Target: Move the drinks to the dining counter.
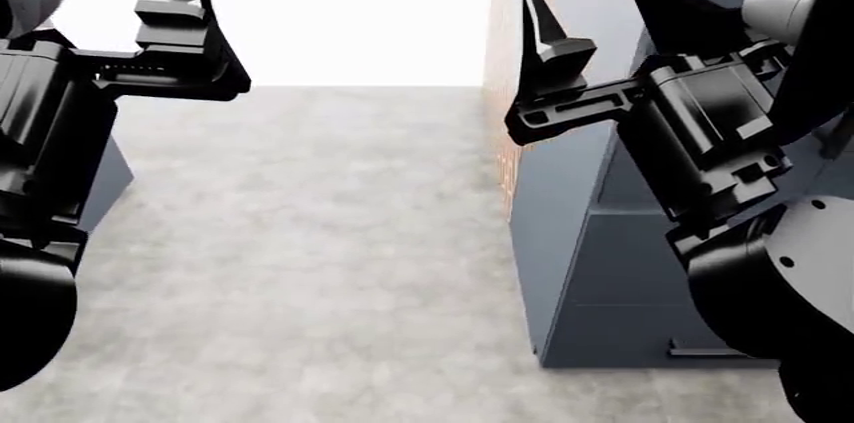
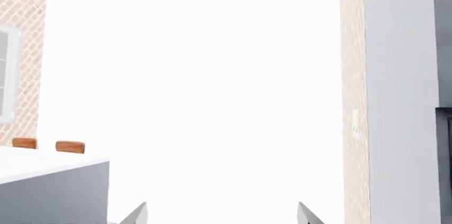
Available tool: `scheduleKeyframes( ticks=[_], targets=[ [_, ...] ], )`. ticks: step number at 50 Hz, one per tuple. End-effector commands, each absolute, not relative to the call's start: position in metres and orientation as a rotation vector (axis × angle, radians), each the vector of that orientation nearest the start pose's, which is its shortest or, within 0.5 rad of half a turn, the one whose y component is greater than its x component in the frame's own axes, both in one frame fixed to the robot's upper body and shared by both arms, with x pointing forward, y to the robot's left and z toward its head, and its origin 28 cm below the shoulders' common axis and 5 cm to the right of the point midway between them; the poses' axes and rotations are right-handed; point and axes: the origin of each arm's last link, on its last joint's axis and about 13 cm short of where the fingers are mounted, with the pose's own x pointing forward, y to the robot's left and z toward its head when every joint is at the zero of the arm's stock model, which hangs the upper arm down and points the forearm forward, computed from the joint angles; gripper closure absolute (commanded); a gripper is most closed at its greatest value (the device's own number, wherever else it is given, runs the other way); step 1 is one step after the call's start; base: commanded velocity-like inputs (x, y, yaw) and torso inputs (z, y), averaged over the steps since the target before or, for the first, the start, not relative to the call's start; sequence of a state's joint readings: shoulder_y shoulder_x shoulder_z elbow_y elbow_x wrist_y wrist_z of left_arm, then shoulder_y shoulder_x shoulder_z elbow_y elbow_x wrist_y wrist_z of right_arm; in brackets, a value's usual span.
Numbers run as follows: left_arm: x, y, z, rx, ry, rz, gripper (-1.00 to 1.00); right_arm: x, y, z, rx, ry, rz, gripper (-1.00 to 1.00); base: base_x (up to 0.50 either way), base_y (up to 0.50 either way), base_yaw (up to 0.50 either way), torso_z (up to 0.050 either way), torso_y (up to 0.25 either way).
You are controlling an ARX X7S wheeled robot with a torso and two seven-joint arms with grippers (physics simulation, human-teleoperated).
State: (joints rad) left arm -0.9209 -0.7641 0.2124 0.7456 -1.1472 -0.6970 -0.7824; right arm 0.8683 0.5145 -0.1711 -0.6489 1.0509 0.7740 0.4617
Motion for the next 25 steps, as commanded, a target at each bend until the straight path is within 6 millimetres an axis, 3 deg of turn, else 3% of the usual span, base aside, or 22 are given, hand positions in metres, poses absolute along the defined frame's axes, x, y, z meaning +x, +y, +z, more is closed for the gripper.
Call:
scheduleKeyframes(
  ticks=[1,25],
  targets=[
    [0.2131,0.2371,0.2994,0.024,-0.51,-0.065,-1.0,0.2367,-0.1049,0.2832,0.068,-0.424,0.361,-1.0,-0.28,-0.5,0.0,0.0,0.0],
    [0.2121,0.238,0.2998,0.027,-0.509,-0.064,-1.0,0.2388,-0.1027,0.2842,0.069,-0.42,0.38,-1.0,-0.27,-0.5,0.0,0.0,0.0]
  ],
)
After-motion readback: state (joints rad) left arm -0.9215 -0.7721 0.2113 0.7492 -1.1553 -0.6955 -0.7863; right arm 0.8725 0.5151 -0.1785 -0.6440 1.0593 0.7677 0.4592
